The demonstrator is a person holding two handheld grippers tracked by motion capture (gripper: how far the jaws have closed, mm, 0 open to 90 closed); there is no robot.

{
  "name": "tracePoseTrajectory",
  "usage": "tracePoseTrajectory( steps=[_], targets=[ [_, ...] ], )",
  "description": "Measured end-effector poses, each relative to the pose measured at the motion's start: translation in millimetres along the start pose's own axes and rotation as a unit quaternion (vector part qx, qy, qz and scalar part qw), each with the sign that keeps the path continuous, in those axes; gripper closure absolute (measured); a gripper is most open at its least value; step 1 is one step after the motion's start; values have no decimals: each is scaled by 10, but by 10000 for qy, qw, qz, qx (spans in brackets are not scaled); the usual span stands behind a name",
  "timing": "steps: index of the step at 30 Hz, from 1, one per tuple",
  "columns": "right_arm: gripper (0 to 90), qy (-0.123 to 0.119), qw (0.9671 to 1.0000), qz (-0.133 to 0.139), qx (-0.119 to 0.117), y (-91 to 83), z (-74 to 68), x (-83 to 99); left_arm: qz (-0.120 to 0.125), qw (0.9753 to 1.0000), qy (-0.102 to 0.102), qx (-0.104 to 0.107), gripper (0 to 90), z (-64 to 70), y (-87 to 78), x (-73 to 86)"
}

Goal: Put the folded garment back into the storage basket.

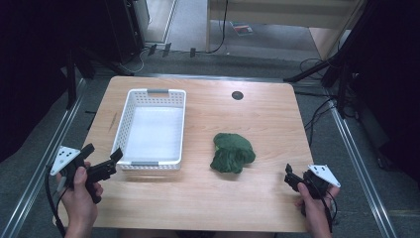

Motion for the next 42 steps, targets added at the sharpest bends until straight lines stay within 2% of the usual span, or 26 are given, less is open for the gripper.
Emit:
tracePoseTrajectory(
  steps=[16,28,32,42],
  targets=[
    [126,-14,10000,0,-30,2,-6,-1,-146,9994,151,290,0,355,213,-55],
    [126,-15,10000,-9,-39,4,-6,0,-201,9968,409,663,0,790,410,-104],
    [126,-15,10000,-11,-42,4,-7,0,-215,9962,367,758,0,896,466,-94],
    [126,-21,10000,-14,-47,4,-9,0,-326,9939,407,970,0,1188,618,-61]
  ],
)
Point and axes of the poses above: each handheld gripper's, and its own axes: y roughly forward along the jaws, x roughly out of its underside, z roughly to its right, the point moved 9 cm from there along y, roughly forward along the jaws, and after that the axes turned 2 degrees about -x, right-handed, at the moved point
